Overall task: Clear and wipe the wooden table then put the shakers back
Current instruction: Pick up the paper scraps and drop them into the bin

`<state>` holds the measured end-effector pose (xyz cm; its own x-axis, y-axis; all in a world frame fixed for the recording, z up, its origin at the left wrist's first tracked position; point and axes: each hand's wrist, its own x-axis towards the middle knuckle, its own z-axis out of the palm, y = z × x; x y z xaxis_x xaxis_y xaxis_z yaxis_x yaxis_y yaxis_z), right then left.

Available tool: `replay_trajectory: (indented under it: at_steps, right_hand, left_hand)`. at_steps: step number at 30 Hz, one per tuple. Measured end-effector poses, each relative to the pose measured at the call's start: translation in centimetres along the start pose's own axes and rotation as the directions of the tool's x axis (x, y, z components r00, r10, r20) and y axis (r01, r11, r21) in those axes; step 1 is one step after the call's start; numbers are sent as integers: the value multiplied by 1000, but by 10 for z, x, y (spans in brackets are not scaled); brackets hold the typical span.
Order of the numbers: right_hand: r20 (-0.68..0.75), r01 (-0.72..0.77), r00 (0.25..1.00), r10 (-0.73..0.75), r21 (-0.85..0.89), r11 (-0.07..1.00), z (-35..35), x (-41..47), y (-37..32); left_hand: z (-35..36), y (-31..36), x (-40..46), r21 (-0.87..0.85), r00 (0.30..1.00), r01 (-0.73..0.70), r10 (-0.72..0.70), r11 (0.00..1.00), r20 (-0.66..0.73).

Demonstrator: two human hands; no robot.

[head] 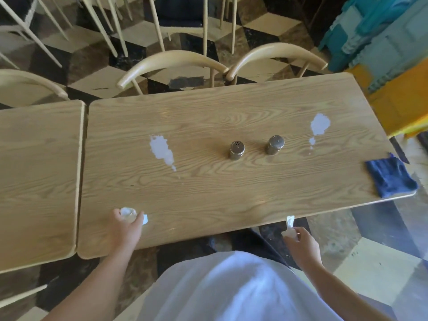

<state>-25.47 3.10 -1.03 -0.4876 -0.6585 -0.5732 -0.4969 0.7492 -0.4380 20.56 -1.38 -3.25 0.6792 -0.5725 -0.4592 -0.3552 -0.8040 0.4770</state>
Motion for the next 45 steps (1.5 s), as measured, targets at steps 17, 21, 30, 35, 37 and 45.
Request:
replay_trajectory:
  at_steps: [17, 21, 30, 35, 37, 45]
  right_hand:
    - [-46, -195, 976, 211, 235, 952, -18, -55, 61]
    - [-124, -212, 963, 240, 207, 955, -34, -52, 89]
    - [-91, -362, 914, 396, 260, 895, -89, -56, 187]
    - [-156, -344, 882, 445, 431, 834, -123, -46, 230]
    - [-123, -336, 896, 427, 441, 832, -137, -43, 244]
    - [-70, -411, 867, 493, 460, 787, -172, -46, 303]
  left_hand:
    - [55, 57, -98, -85, 795, -505, 501, 859, 342]
    - [90, 83, -143, 77, 738, -605, 522, 792, 428]
    - [177, 158, -250, 345, 512, -846, 437, 407, 739]
    - [233, 183, -338, 290, 319, -946, 251, 145, 914]
    - [254, 183, -376, 210, 216, -976, 230, 53, 949]
    - [328, 145, -486, 188, 187, -982, 170, 8, 967]
